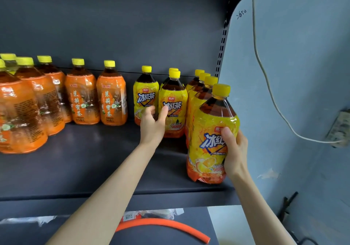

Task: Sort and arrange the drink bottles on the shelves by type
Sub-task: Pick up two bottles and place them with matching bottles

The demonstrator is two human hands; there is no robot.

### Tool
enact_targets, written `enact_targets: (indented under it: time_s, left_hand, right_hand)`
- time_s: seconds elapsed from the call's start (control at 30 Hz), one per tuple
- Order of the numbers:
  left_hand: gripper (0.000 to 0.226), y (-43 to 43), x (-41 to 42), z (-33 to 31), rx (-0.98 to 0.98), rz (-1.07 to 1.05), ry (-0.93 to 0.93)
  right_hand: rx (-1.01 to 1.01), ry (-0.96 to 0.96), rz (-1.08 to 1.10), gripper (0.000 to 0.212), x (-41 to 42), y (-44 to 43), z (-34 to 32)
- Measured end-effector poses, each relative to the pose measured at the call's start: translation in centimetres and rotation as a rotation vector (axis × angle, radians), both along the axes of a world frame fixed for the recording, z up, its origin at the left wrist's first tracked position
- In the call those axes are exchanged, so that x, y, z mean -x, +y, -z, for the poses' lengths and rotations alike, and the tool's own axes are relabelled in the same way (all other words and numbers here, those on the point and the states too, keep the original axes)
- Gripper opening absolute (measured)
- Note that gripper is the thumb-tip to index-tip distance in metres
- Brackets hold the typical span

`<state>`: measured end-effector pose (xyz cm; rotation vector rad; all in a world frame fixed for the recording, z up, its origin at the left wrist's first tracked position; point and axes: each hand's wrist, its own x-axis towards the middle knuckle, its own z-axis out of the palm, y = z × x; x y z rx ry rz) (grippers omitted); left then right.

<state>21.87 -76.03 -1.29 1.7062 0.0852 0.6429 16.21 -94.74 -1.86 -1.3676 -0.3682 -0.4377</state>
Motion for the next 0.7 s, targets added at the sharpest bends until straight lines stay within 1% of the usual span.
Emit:
enact_targets:
  time_s: [0.07, 0.1, 0.13, 0.2, 0.27, 0.33, 0.4, 0.5, 0.53, 0.6, 0.7]
  left_hand:
    - [0.031, -0.9, 3.1, 0.0, 0.059, 0.040, -0.102]
    - [0.028, -1.6, 4.7, -0.1, 0.081, 0.088, -0.136]
    - [0.031, -2.1, 5.9, -0.1, 0.103, 0.140, -0.161]
    - [0.043, -3.0, 7.7, 0.0, 0.161, 0.239, -0.198]
    - [0.051, -3.4, 8.5, 0.0, 0.228, 0.310, -0.204]
    - [0.050, -3.1, 9.0, -0.1, 0.236, 0.301, -0.228]
    - [0.051, -2.4, 9.0, -0.1, 0.206, 0.243, -0.262]
    - [0.070, -1.0, 8.1, 0.2, 0.123, 0.160, -0.305]
    - [0.073, -0.7, 7.7, 0.4, 0.114, 0.150, -0.307]
    - [0.070, -0.4, 7.1, 0.4, 0.127, 0.166, -0.298]
    - [0.050, 0.0, 6.2, 0.3, 0.164, 0.189, -0.271]
  right_hand:
    - [0.004, -0.009, -0.005, 0.057, 0.1, 0.3, 0.0]
    - [0.005, -0.014, -0.010, 0.056, 0.1, 0.6, 0.0]
    - [0.006, -0.019, -0.015, 0.057, 0.2, 1.1, 0.1]
    - [0.017, -0.029, -0.022, 0.059, 0.3, 2.3, 0.3]
    - [0.020, -0.037, -0.034, 0.058, 0.6, 3.8, 0.6]
    - [0.029, -0.045, -0.039, 0.056, 0.8, 5.4, 0.6]
    - [0.051, -0.043, -0.044, 0.060, 0.9, 6.9, 0.4]
    - [0.093, -0.019, -0.048, 0.062, 0.7, 8.1, 0.3]
    - [0.118, -0.015, -0.037, 0.062, 0.7, 8.0, 0.2]
    - [0.157, -0.023, 0.029, 0.059, 0.6, 6.9, 0.1]
    - [0.116, -0.077, 0.212, 0.054, 0.0, 4.4, -0.7]
